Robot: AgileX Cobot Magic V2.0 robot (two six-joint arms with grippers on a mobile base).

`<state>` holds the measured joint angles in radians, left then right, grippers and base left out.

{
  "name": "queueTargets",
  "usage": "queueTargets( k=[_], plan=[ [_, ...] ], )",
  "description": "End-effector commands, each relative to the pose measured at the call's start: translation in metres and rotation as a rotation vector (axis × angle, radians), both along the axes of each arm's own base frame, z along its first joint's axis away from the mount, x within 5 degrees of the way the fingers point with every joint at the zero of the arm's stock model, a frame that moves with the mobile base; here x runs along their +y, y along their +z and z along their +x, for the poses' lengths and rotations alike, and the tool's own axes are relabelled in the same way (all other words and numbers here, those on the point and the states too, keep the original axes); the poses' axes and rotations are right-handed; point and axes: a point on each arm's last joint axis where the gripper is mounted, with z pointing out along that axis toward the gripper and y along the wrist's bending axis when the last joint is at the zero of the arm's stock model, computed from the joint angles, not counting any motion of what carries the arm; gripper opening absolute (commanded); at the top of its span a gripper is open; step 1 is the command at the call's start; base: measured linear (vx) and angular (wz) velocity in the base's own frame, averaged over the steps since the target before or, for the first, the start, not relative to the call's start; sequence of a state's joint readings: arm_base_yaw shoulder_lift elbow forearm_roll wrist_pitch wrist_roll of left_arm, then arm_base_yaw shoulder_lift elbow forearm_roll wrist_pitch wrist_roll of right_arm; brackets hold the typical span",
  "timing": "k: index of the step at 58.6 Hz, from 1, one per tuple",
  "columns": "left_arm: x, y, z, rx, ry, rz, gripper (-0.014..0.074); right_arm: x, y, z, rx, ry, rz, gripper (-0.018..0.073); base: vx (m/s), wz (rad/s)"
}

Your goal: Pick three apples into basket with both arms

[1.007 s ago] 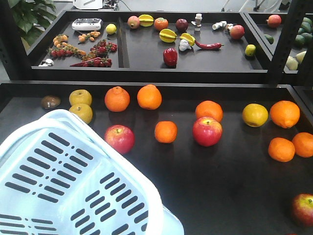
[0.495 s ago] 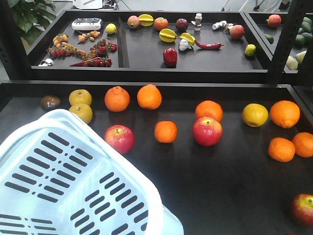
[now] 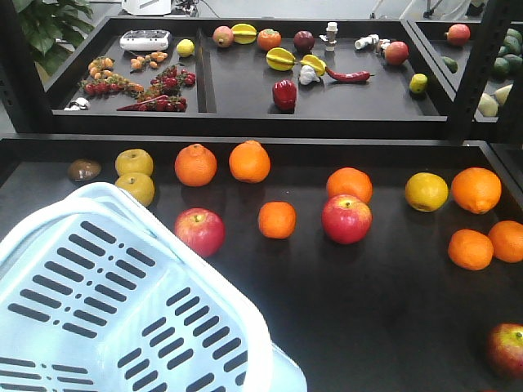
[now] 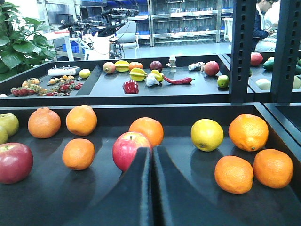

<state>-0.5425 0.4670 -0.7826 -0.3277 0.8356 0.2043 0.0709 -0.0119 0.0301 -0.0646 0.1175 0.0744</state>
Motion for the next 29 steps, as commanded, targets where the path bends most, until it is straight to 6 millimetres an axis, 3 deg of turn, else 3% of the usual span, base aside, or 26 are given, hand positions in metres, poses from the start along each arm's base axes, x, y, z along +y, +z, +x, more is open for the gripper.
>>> queueTargets(
  k=[1, 29],
  plan=[
    [-0.0007, 0.0163, 0.002, -0.071, 0.021, -0.096, -0.0006, 0.0001, 0.0032, -0.0003, -0.072, 0.001, -0.011, -0.0009, 0.0, 0.0],
    [0.0, 0.0244, 0.0053, -0.147, 0.048, -0.15, -0.0006, 0.0001, 0.0032, -0.0003, -0.072, 0.001, -0.011, -0.0009, 0.0, 0.0]
  ],
)
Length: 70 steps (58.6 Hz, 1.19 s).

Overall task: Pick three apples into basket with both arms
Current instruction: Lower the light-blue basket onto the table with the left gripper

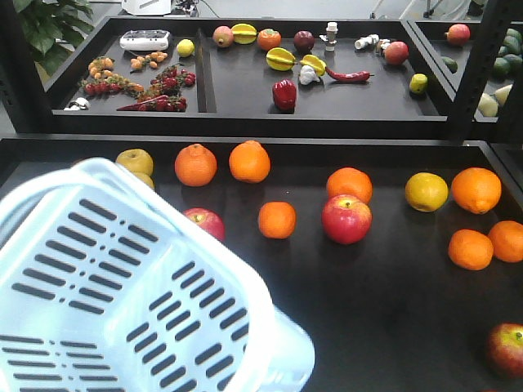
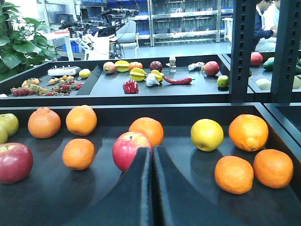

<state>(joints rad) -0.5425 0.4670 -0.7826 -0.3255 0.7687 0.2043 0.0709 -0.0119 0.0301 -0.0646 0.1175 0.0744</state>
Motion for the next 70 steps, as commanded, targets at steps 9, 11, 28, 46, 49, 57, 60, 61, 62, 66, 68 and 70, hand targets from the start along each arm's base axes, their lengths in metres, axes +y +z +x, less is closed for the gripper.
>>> queueTargets(
  k=[9, 11, 28, 46, 49, 57, 60, 61, 62, 66, 68, 70],
  plan=[
    [0.0, 0.019, 0.002, -0.096, 0.026, -0.11, -0.0006, 0.0, 0.003, 0.0, -0.072, 0.001, -0.011, -0.0009, 0.0, 0.0],
    [0.0, 0.019, 0.002, -0.096, 0.026, -0.11, -0.0006, 0.0, 0.003, 0.0, -0.072, 0.001, -0.011, -0.0009, 0.0, 0.0],
    [0.0, 0.019, 0.002, -0.097, 0.026, -0.112, -0.0006, 0.0, 0.003, 0.0, -0.072, 0.001, -0.011, -0.0009, 0.0, 0.0],
    [-0.002, 0.021, 0.002, -0.076, 0.014, -0.165, -0.0006, 0.0, 0.003, 0.0, -0.072, 0.001, -0.011, -0.0009, 0.0, 0.0],
    [-0.005, 0.023, 0.004, -0.063, 0.009, -0.198, -0.0006, 0.0, 0.003, 0.0, -0.072, 0.001, -0.011, -0.0009, 0.0, 0.0],
    [-0.014, 0.022, 0.017, -0.017, 0.01, -0.228, -0.0006, 0.0, 0.003, 0.0, -0.072, 0.001, -0.011, -0.0009, 0.0, 0.0],
    [-0.02, 0.018, 0.027, 0.013, 0.015, -0.21, -0.0006, 0.0, 0.003, 0.0, -0.072, 0.001, -0.011, -0.0009, 0.0, 0.0],
    [-0.021, 0.017, 0.029, 0.02, 0.016, -0.202, -0.0006, 0.0, 0.003, 0.0, -0.072, 0.001, -0.011, -0.0009, 0.0, 0.0],
    [-0.023, 0.016, 0.033, 0.031, 0.016, -0.191, -0.0006, 0.0, 0.003, 0.0, -0.072, 0.001, -0.011, -0.0009, 0.0, 0.0],
    [-0.032, 0.009, 0.046, 0.051, 0.007, -0.133, -0.0006, 0.0, 0.003, 0.0, -0.072, 0.001, -0.011, -0.0009, 0.0, 0.0],
    [-0.036, 0.007, 0.053, 0.053, -0.006, -0.101, -0.0006, 0.0, 0.003, 0.0, -0.072, 0.001, -0.011, -0.0009, 0.0, 0.0],
    [-0.04, 0.006, 0.058, 0.052, -0.019, -0.073, -0.0006, 0.0, 0.003, 0.0, -0.072, 0.001, -0.011, -0.0009, 0.0, 0.0]
  ],
)
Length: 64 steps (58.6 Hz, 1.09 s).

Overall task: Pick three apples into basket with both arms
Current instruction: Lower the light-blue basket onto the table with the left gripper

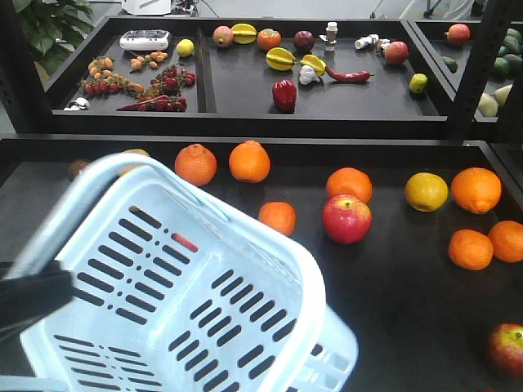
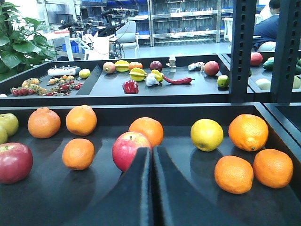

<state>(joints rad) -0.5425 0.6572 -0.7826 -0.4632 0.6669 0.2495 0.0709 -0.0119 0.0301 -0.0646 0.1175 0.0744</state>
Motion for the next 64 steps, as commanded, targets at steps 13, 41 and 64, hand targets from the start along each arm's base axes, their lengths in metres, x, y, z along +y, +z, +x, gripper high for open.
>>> queueTargets(
  k=[13, 41, 64],
  plan=[
    [-0.044, 0.027, 0.059, -0.131, -0.138, 0.058, -0.0006, 0.0, 0.003, 0.0, -0.072, 0.001, -0.011, -0.0009, 0.0, 0.0],
    [-0.131, 0.008, 0.169, -0.043, -0.511, 0.278, -0.0006, 0.0, 0.003, 0.0, -0.072, 0.001, -0.011, -0.0009, 0.0, 0.0],
    [-0.165, -0.026, 0.229, 0.01, -0.571, 0.382, -0.0006, 0.0, 0.003, 0.0, -0.072, 0.001, -0.011, -0.0009, 0.0, 0.0]
  ],
)
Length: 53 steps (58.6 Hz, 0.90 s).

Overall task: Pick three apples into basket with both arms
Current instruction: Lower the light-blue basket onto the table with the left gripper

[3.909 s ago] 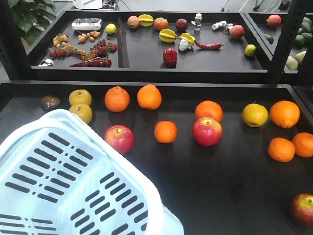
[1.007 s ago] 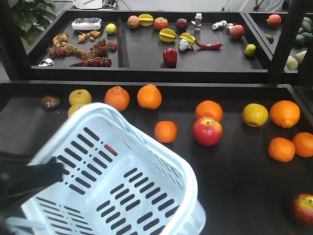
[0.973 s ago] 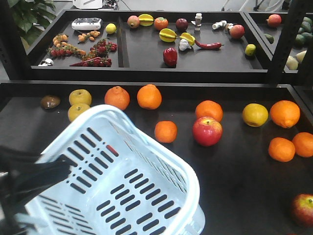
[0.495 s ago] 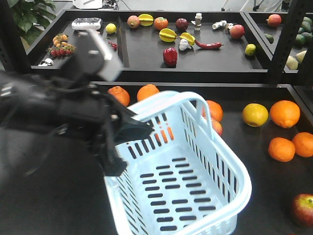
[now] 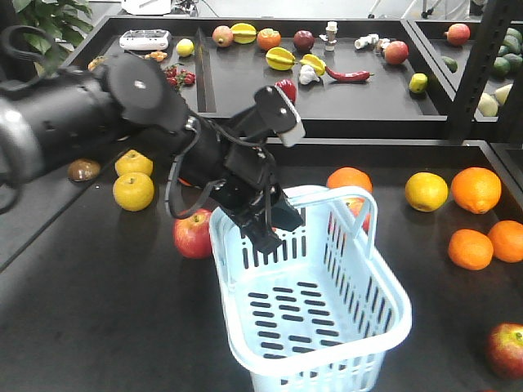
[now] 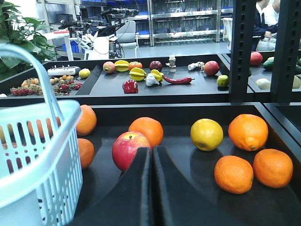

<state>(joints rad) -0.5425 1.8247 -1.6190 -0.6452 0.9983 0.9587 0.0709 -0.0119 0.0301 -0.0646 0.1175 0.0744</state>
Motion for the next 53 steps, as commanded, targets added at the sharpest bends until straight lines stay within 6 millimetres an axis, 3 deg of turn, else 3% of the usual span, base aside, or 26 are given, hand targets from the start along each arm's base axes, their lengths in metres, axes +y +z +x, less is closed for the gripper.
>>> queueTargets(
  k=[1, 26, 53],
  plan=[
    [-0.0027, 0.0279, -0.0003, -0.068, 0.018, -0.086, -0.0005, 0.0001, 0.0032, -0.0003, -0.072, 0.001, -0.011, -0.0009, 0.0, 0.0],
    [-0.0058, 0.0189, 0.0079, -0.077, 0.045, -0.086, 0.0046, 0.0001, 0.0032, -0.0003, -0.072, 0.001, -0.011, -0.0009, 0.0, 0.0],
    [-0.0059, 0.0192, 0.0086, -0.081, 0.052, -0.089, 0.0316, 0.0001, 0.0032, -0.0003, -0.072, 0.001, -0.011, -0.0009, 0.0, 0.0]
  ],
)
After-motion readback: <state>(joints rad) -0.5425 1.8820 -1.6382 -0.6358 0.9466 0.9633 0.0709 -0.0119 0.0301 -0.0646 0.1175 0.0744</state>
